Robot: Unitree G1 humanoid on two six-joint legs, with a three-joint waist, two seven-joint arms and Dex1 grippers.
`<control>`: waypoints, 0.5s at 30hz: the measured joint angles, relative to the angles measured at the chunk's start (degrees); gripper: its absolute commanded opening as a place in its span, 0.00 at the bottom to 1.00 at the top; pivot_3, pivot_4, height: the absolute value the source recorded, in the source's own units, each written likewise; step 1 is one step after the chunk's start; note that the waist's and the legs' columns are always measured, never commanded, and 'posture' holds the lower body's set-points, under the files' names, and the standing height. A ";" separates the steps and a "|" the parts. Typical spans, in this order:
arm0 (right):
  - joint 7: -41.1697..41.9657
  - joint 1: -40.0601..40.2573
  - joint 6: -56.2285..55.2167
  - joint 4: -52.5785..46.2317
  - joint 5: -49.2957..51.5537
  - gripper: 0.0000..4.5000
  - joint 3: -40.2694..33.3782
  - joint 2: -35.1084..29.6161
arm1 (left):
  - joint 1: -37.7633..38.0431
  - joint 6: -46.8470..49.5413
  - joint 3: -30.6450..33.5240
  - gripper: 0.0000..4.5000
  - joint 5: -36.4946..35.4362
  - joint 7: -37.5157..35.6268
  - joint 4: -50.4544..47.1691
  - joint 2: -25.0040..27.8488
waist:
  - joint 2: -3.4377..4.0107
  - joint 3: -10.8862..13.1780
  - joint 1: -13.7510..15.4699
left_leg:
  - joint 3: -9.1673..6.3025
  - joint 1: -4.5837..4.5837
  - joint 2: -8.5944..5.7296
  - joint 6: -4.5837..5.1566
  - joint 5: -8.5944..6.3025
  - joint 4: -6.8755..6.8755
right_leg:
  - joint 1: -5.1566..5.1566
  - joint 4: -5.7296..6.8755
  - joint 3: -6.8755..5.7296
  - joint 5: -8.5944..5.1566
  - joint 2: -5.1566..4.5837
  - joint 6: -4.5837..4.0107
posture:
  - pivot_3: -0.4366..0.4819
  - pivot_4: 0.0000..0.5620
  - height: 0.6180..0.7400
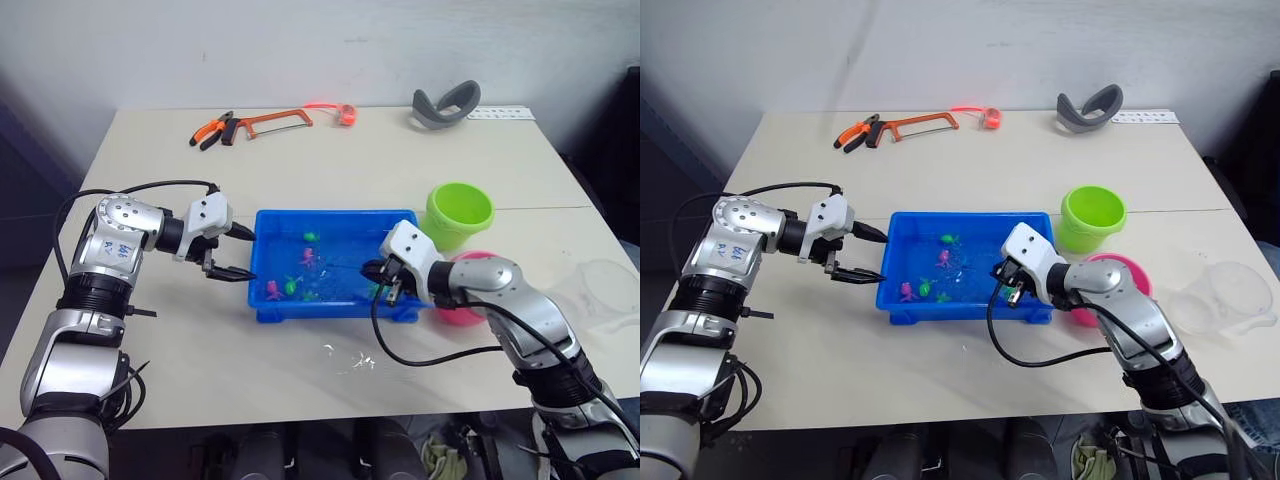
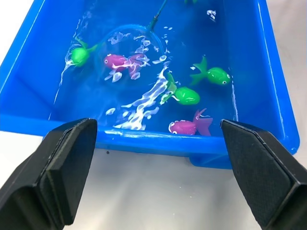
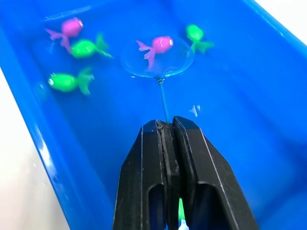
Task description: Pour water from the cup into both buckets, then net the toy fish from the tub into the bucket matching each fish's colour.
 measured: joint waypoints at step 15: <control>-1.66 8.88 11.91 -20.67 13.05 0.00 -17.67 -4.34 | -3.09 10.61 3.70 0.99 -7.44 -0.39 -3.32 -6.82 | -0.01 -0.01 0.35 | -0.04 -0.08 -0.03 0.04 -0.02 0.03 | 0.00 -0.02 -0.02 0.01 -0.01 0.03 | 0.48 0.27 1.00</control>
